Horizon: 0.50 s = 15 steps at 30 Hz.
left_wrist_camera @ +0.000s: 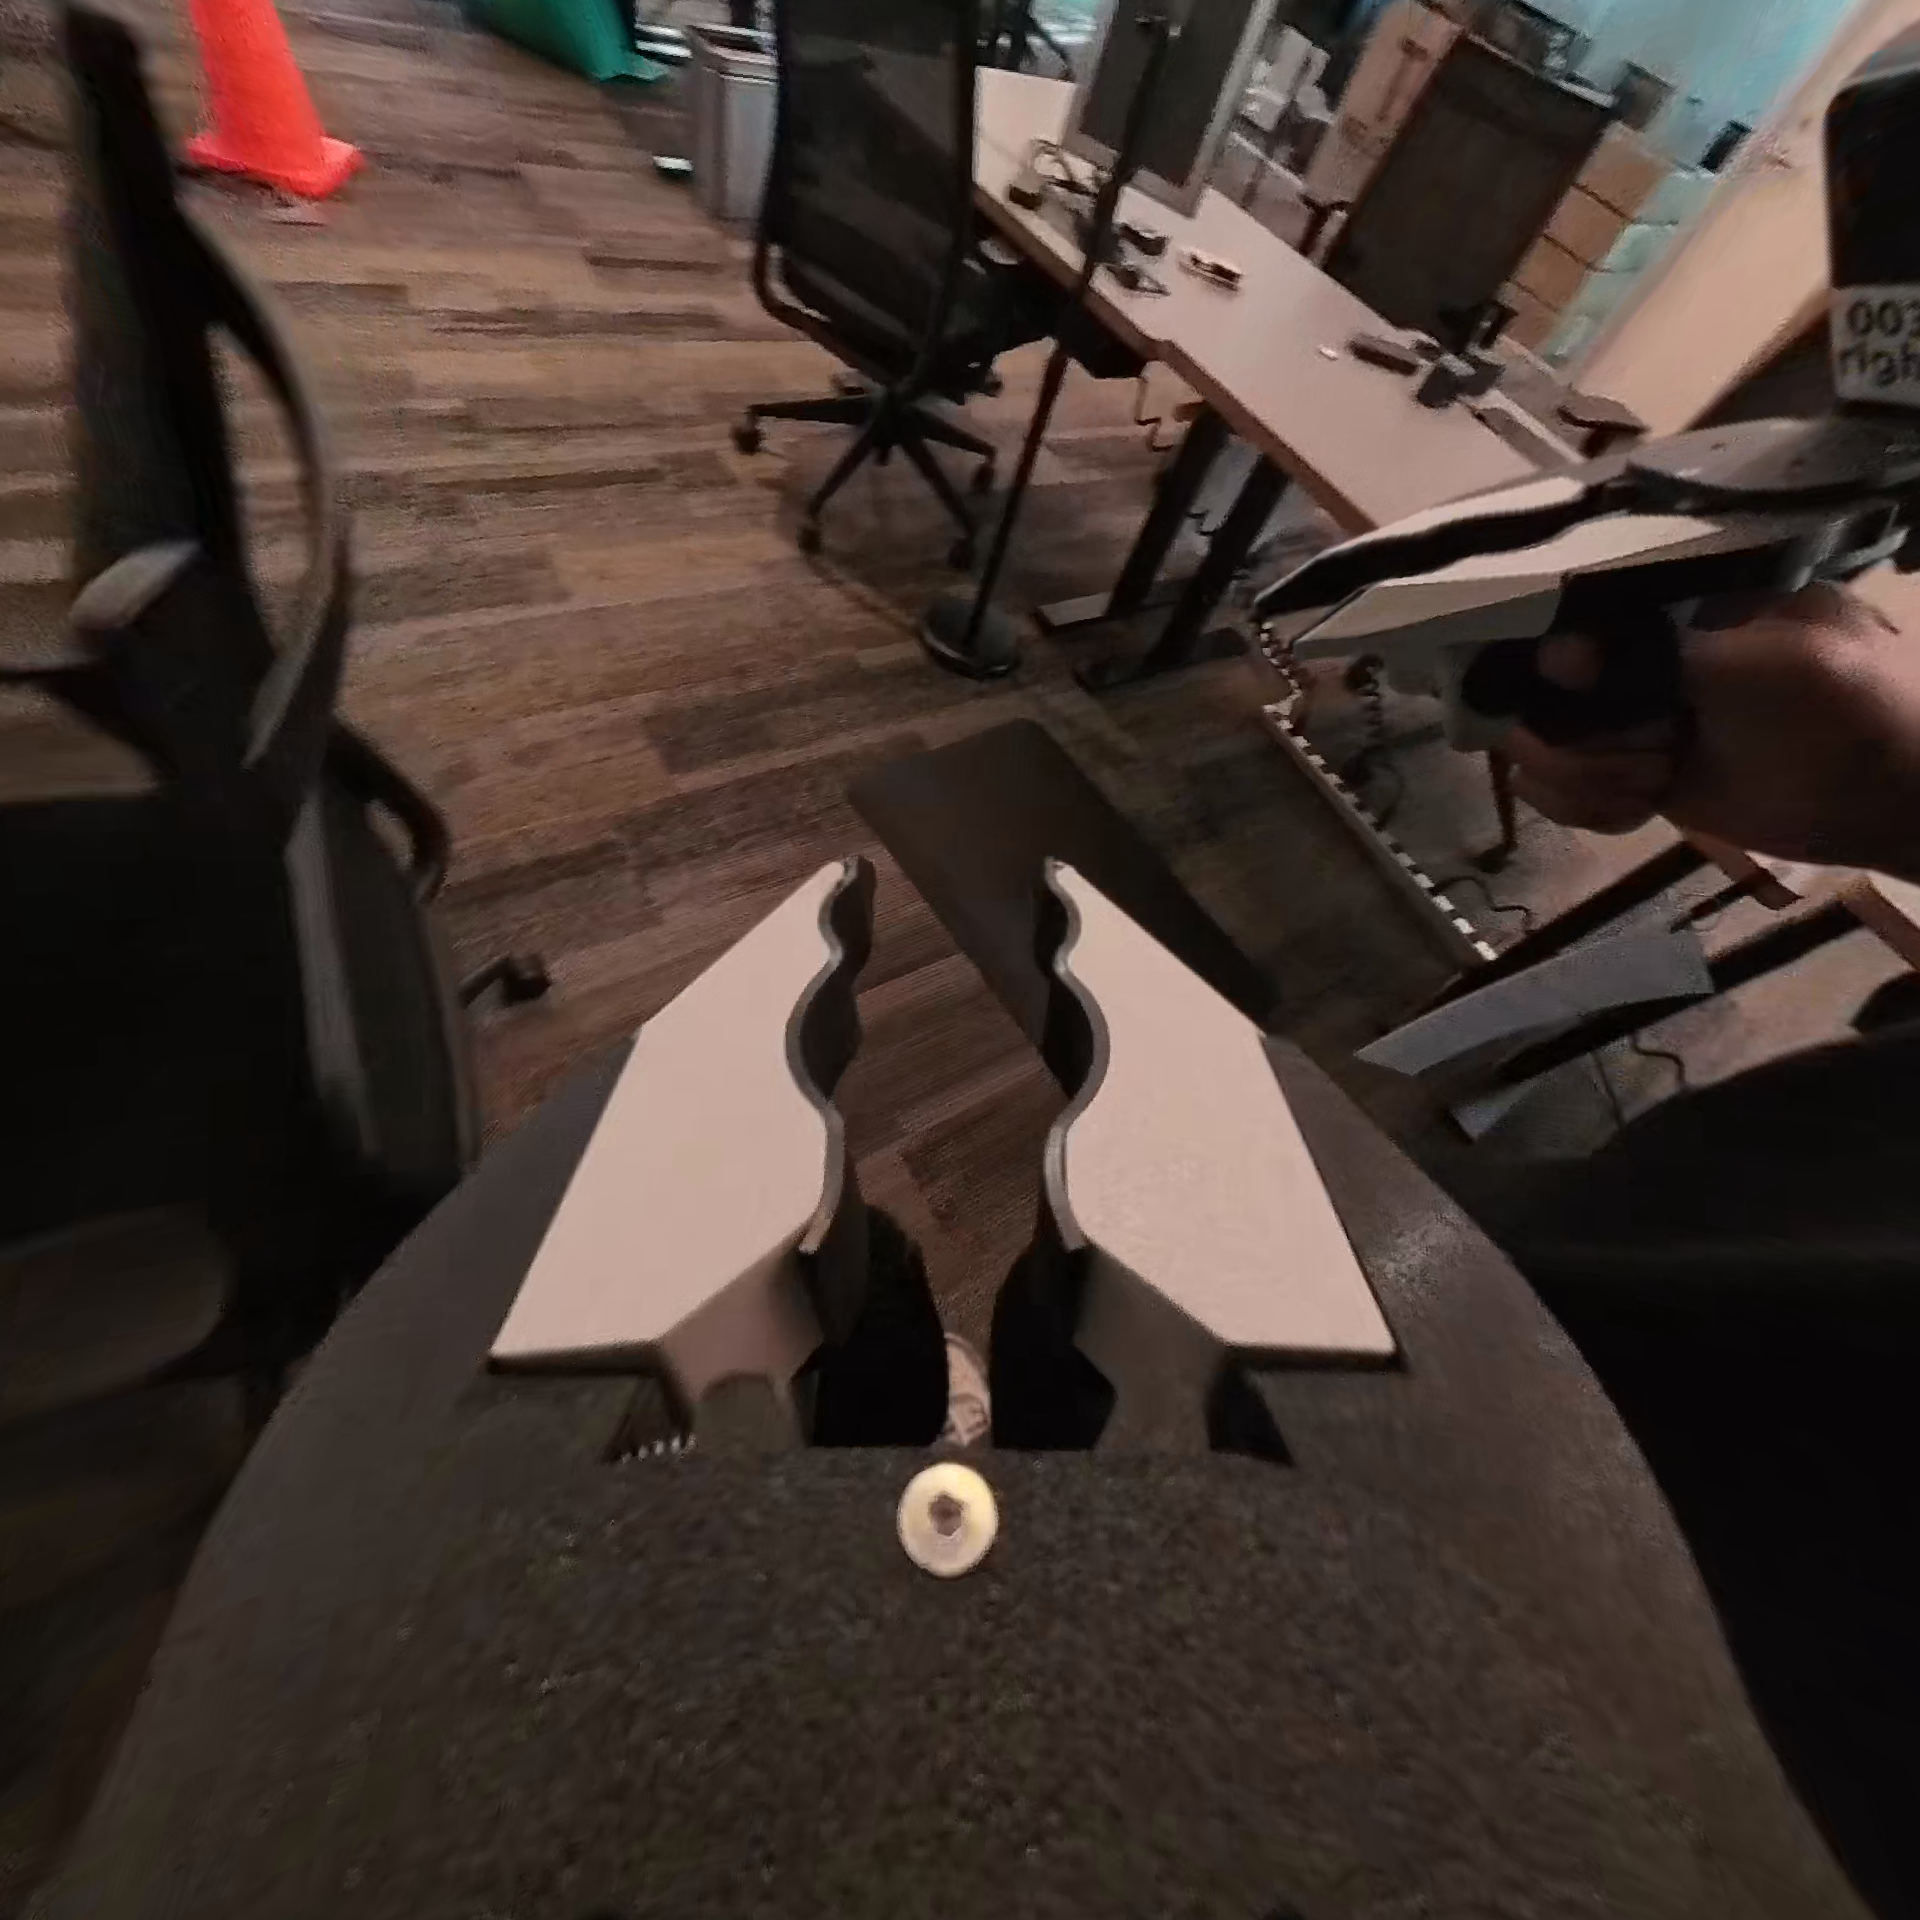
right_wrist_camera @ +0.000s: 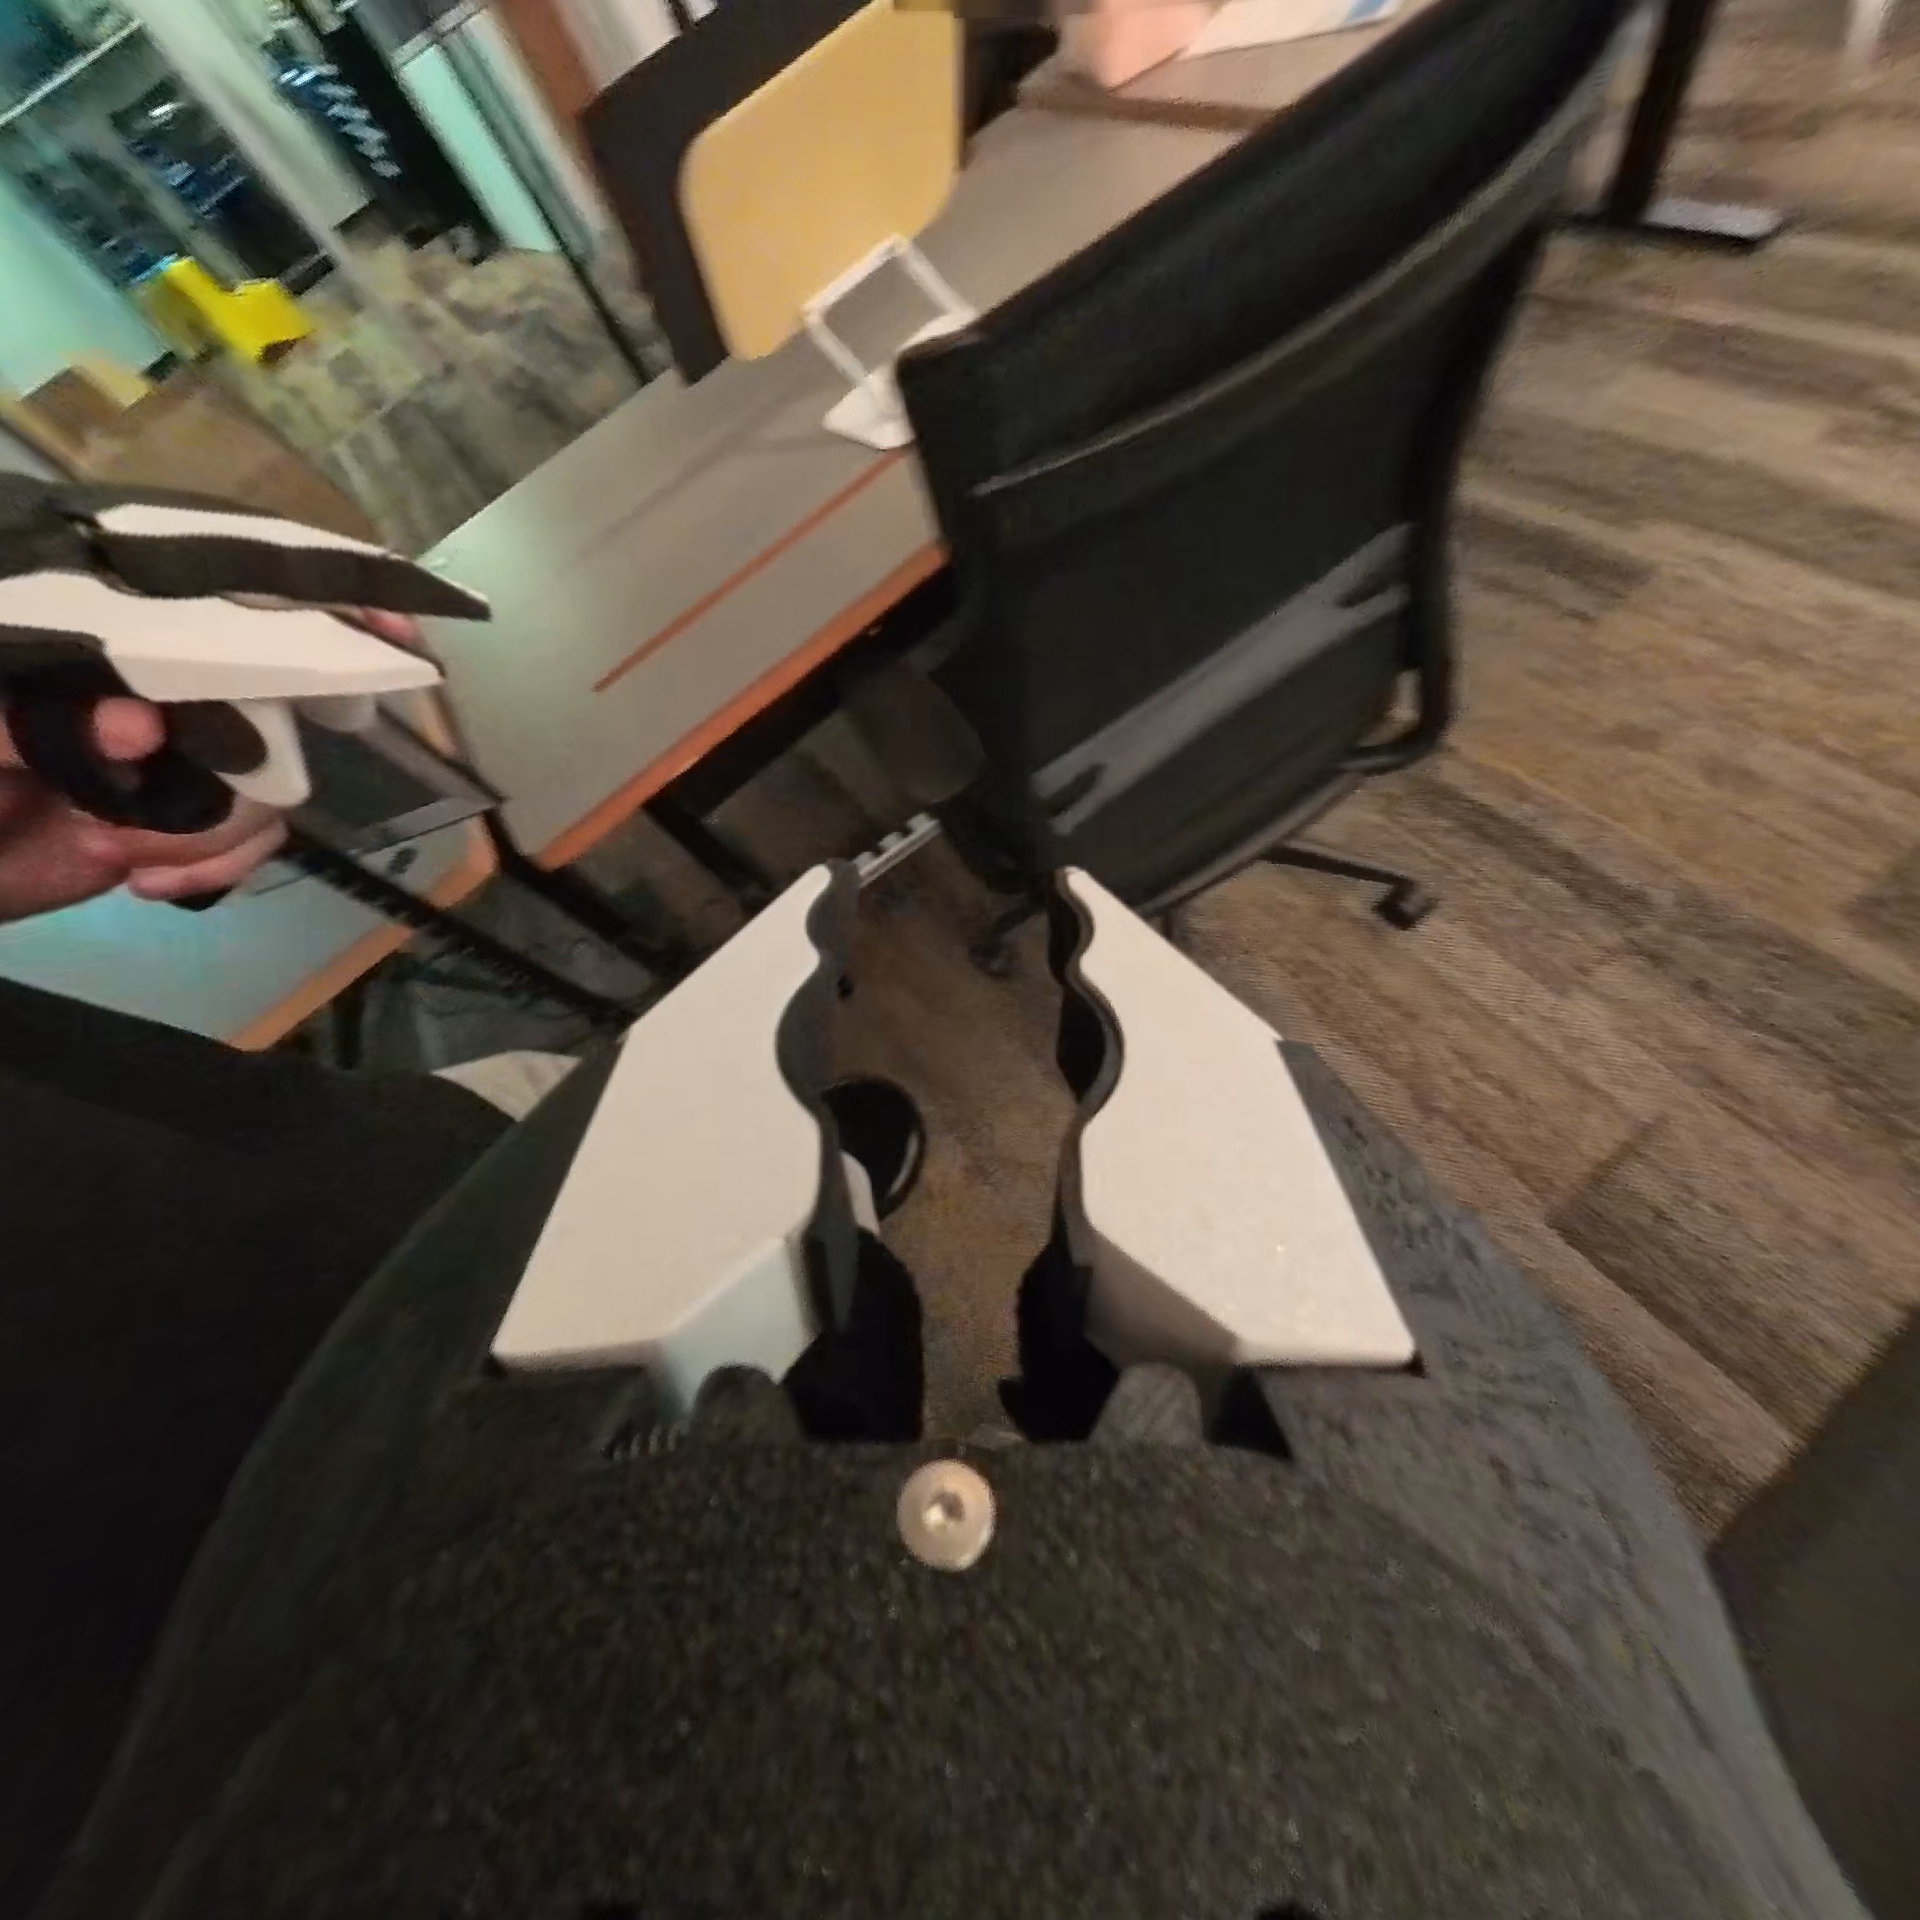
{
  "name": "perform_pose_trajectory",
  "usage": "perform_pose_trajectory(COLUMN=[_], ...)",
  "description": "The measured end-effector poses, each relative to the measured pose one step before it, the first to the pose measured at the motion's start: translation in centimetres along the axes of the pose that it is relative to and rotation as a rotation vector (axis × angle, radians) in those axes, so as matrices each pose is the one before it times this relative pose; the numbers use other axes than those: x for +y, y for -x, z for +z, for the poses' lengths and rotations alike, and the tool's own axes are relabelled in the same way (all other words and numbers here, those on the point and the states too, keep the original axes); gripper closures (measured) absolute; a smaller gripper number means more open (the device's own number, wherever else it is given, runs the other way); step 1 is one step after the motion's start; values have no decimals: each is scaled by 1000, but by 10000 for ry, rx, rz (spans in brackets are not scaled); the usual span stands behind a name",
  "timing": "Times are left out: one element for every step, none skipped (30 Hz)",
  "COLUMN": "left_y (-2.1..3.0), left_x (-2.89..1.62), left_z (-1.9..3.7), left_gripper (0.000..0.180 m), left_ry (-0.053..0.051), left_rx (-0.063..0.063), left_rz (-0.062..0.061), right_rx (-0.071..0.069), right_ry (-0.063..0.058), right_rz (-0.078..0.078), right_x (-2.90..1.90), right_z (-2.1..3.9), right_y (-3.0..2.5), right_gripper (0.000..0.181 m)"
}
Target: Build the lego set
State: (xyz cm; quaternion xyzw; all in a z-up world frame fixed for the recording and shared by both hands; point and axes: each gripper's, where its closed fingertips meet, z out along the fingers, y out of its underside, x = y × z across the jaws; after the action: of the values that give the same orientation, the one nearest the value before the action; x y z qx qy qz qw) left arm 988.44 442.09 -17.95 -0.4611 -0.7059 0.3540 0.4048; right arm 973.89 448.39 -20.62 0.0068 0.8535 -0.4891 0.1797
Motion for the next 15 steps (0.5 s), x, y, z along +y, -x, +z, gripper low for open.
perform_pose_trajectory(left_y=[-655, -502, -345, -192, -18, 145, 285, 433, 608, 774, 956, 1142, 1319, 1491, 1596], left_x=[-1227, -1166, -1093, -1005, -882, -775, -823, -867, -865, -814, -785, -768, -820, -887, -973], left_z=[2159, 2131, 2097, 2081, 2152, 2191, 2229, 2282, 2315, 2368, 2351, 2368, 2407, 2302, 2221], left_gripper=[151, 151, 151, 151, 151, 151, 151, 151, 151, 152, 152, 152, 153, 153, 153], left_ry=[41, 17, 10, 18, 29, 25, 7, -11, -35, -45, -37, -51, -78, -89, -84], left_rx=[280, 259, 239, 220, 194, 197, 201, 189, 176, 161, 133, 82, 40, 26, 19], left_rz=[101, 129, 152, 156, 147, 129, 105, 91, 84, 86, 94, 94, 72, 45, 51], right_rx=[304, 283, 300, 330, 322, 292, 259, 252, 227, 128, 24, -27, -43, -69, -85], right_ry=[-123, -122, -148, -147, -110, -31, -3, -32, -82, -96, -79, -26, 10, 43, 78], right_rz=[141, 134, 89, 59, 55, 85, 74, 61, 54, 33, 12, -17, -2, 45, 100], right_x=[-372, -430, -479, -302, -492, -448, -475, -601, -766, -881, -767, -913, -946, -1038, -1145], right_z=[-1168, -987, -798, -574, -361, -145, 50, 275, 421, 671, 1010, 1083, 1275, 1390, 1436], right_y=[-2272, -2215, -2152, -1883, -2081, -1994, -1950, -1897, -1859, -1778, -1503, -1708, -1825, -1881, -1931], right_gripper=[144, 144, 143, 143, 143, 144, 144, 144, 144, 145, 146, 147, 147, 148, 148])
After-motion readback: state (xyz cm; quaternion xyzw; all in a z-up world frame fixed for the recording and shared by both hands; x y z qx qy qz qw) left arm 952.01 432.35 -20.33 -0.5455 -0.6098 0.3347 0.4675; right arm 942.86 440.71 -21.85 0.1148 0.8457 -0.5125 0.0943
